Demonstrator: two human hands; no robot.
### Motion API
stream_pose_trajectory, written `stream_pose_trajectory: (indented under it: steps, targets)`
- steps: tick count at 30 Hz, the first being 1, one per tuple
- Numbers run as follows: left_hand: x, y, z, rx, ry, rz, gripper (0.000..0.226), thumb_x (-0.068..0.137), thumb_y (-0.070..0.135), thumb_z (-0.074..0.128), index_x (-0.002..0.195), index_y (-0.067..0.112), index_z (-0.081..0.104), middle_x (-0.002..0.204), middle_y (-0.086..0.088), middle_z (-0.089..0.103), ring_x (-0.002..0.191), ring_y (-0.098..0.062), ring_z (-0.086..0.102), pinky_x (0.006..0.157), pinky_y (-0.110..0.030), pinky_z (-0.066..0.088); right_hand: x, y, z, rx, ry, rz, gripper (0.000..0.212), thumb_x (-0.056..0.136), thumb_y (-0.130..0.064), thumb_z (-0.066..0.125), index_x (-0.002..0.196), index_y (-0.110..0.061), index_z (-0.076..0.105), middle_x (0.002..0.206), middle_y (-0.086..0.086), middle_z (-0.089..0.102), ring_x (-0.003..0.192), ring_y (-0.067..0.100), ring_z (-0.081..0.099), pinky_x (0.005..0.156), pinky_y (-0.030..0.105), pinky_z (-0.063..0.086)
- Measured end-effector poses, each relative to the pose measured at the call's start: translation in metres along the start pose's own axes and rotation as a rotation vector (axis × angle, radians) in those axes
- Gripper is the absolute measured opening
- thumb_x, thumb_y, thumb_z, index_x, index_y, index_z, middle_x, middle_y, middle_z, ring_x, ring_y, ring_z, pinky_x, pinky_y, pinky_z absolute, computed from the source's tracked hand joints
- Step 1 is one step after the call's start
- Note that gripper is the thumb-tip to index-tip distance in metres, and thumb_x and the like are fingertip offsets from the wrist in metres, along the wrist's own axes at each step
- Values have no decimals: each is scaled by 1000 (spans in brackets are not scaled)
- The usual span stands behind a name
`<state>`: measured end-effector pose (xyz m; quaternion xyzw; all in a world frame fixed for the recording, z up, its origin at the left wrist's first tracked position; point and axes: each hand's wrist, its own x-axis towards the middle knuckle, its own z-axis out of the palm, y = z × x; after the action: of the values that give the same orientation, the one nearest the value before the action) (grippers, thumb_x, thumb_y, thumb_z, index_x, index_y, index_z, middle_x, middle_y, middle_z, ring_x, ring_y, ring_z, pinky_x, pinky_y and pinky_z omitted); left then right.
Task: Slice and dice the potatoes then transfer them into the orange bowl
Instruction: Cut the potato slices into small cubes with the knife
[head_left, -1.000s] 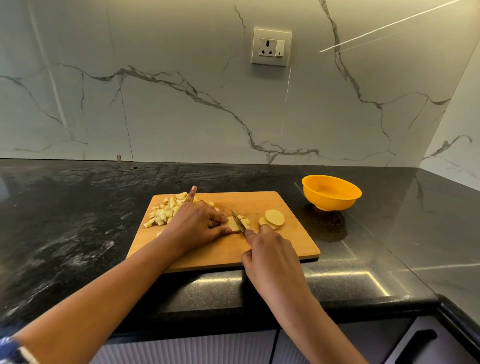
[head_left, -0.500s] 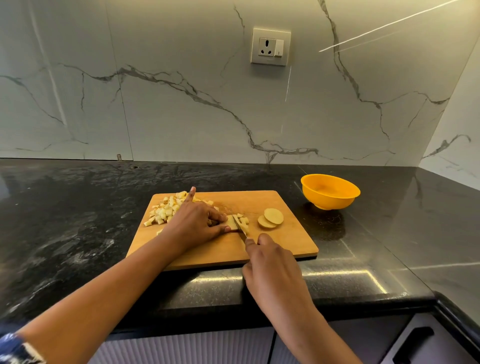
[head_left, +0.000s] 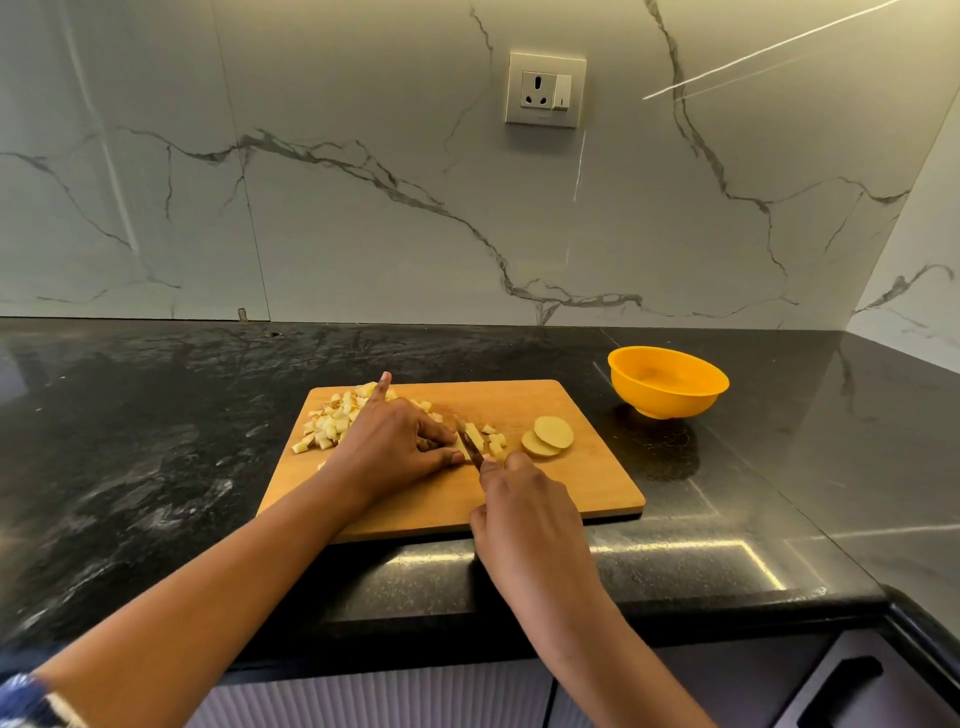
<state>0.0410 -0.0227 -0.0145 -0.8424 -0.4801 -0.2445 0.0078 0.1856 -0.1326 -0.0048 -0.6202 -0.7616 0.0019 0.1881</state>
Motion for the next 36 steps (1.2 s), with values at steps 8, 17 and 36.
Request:
stream_pose_trajectory:
  steps: [8,17,36]
  targets:
    - [1,3,0,-3,-6,-13,32,84,42,63,108,22,70,106,10,69,105,-2,59,108,-26,-17,11,-12,-2,-63,-85,-22,28,100,-13,44,126,-8,53,123,9,48,101,20,56,73,25,38]
    - [-2,4,-3,-37,-2,-36,34,81,45,65,107,22,70,105,8,70,105,-4,59,108,-27,-16,-25,4,-4,9,-27,-45,36,100,-17,45,136,-16,46,121,1,47,95,12,54,69,20,36]
    - [-2,-4,-6,36,18,-20,26,85,42,63,107,30,69,104,8,69,109,-5,54,106,-24,-18,4,-6,7,27,3,3,29,100,-22,44,128,-14,52,121,4,49,101,16,54,72,21,36]
